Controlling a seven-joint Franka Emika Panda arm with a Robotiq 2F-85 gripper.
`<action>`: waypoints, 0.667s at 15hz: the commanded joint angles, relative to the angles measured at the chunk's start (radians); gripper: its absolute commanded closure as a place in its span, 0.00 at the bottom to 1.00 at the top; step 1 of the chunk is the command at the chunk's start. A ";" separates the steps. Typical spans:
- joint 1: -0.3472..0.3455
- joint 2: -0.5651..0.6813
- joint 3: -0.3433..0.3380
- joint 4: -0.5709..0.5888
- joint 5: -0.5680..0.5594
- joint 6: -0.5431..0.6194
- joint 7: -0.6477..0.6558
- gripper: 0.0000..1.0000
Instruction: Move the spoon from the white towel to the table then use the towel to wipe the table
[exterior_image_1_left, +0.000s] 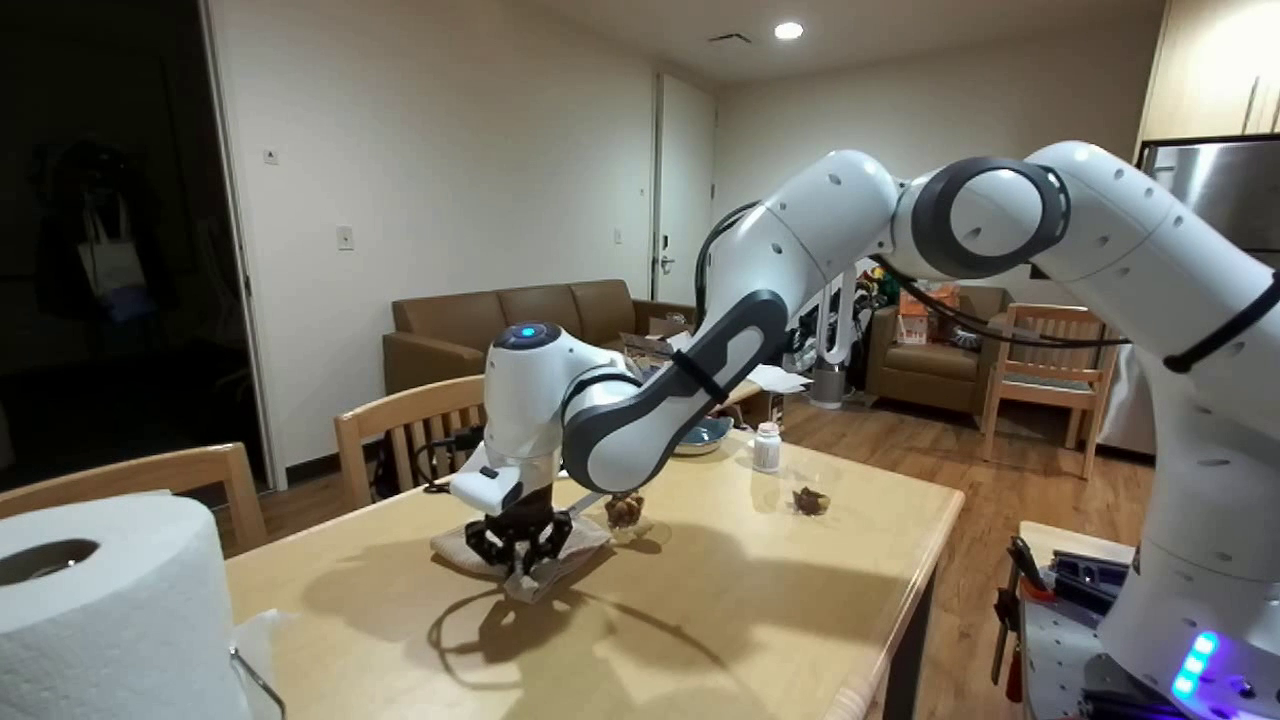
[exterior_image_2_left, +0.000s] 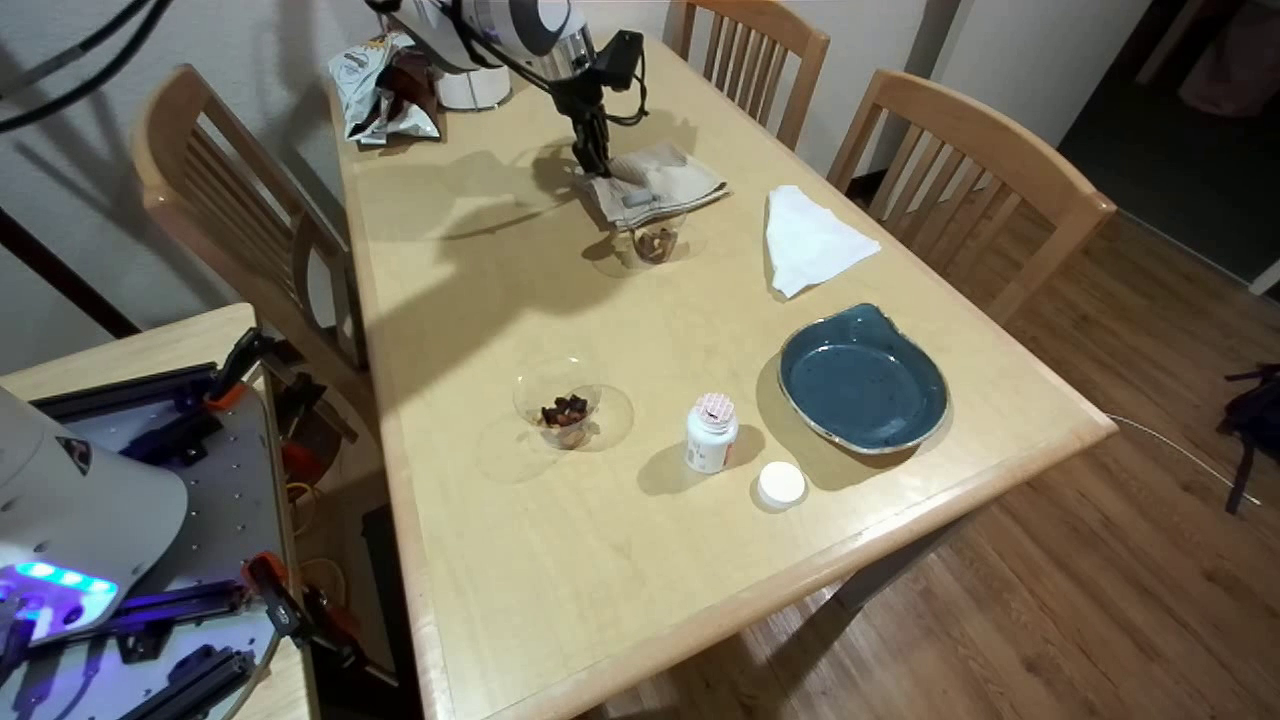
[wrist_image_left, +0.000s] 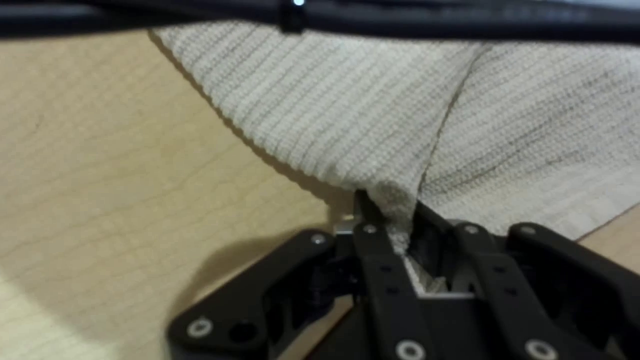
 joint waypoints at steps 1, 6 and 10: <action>-0.007 0.042 0.025 0.046 0.051 -0.143 0.018 0.96; -0.002 -0.097 0.090 -0.216 0.078 -0.146 0.109 0.96; 0.000 -0.169 0.143 -0.314 0.117 -0.239 0.114 0.96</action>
